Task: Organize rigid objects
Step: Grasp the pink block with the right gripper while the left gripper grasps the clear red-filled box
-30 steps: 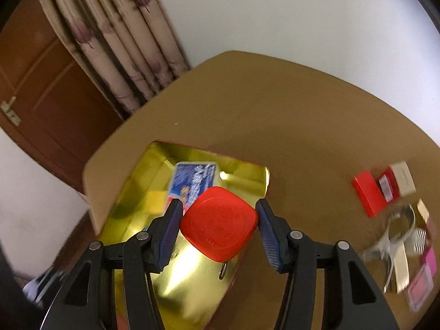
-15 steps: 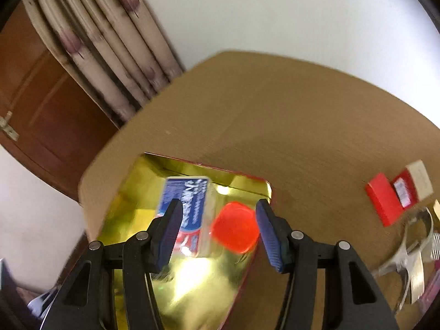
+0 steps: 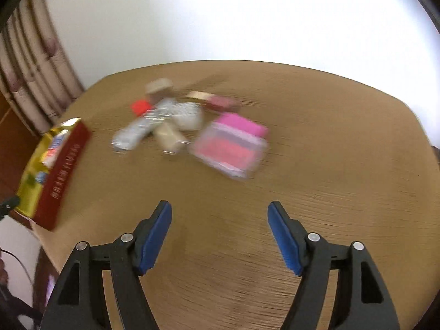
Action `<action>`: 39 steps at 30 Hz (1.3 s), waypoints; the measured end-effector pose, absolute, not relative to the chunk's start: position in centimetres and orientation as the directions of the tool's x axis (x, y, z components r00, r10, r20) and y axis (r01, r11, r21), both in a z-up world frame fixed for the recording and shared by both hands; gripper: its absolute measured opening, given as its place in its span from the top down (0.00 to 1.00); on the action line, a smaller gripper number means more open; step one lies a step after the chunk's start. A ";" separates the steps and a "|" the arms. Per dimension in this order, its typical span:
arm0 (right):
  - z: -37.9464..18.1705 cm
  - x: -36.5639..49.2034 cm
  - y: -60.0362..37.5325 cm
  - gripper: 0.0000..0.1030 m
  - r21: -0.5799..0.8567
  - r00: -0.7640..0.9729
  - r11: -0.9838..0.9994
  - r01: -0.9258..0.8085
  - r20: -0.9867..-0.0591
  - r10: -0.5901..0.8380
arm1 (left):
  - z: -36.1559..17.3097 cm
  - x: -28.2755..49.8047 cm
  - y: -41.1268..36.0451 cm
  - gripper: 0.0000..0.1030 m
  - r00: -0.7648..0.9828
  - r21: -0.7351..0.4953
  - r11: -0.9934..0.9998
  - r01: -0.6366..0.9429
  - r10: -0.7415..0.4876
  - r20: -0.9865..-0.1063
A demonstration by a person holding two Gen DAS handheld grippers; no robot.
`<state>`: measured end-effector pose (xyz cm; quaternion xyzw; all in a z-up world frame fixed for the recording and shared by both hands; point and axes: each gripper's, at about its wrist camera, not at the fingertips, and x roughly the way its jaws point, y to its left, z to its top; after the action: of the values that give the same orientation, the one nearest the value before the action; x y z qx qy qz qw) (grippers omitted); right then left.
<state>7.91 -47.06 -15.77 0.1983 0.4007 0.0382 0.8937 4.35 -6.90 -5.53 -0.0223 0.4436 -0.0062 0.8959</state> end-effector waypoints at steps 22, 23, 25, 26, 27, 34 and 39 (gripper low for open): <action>-16.3 14.9 -46.5 0.20 0.592 0.472 0.726 -0.350 -0.558 0.683 | -4.5 5.9 -19.1 0.57 0.519 0.016 0.977 0.213 -0.099 -0.849; -15.6 13.6 -46.1 0.19 0.496 0.534 0.794 -0.351 -0.591 0.605 | -4.5 6.1 -19.3 0.57 0.517 0.018 0.976 0.217 -0.100 -0.850; -15.4 12.2 -46.8 0.19 0.414 0.603 0.862 -0.291 -0.620 0.501 | -4.7 6.8 -20.3 0.57 0.508 0.010 0.972 0.233 -0.113 -0.854; -15.8 12.2 -47.8 0.19 0.440 0.611 0.860 -0.260 -0.615 0.499 | -4.8 7.3 -20.9 0.57 0.497 0.001 0.970 0.242 -0.123 -0.859; -16.0 12.4 -48.7 0.19 0.458 0.624 0.859 -0.229 -0.609 0.490 | -4.9 7.7 -21.5 0.57 0.484 -0.010 0.969 0.248 -0.133 -0.865; -16.3 17.1 -49.0 0.46 0.337 0.629 0.911 -0.239 -0.661 0.409 | -4.4 10.0 -24.6 0.57 0.424 -0.100 0.957 0.271 -0.212 -0.880; -18.0 20.1 -48.7 0.49 0.317 0.567 0.904 -0.287 -0.704 0.427 | -4.5 10.5 -25.7 0.57 0.410 -0.110 0.955 0.275 -0.220 -0.885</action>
<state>20.07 -48.75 -18.04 0.0837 0.4186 0.2025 0.8813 10.45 -25.70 -4.46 0.0264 0.5229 -0.1475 0.8392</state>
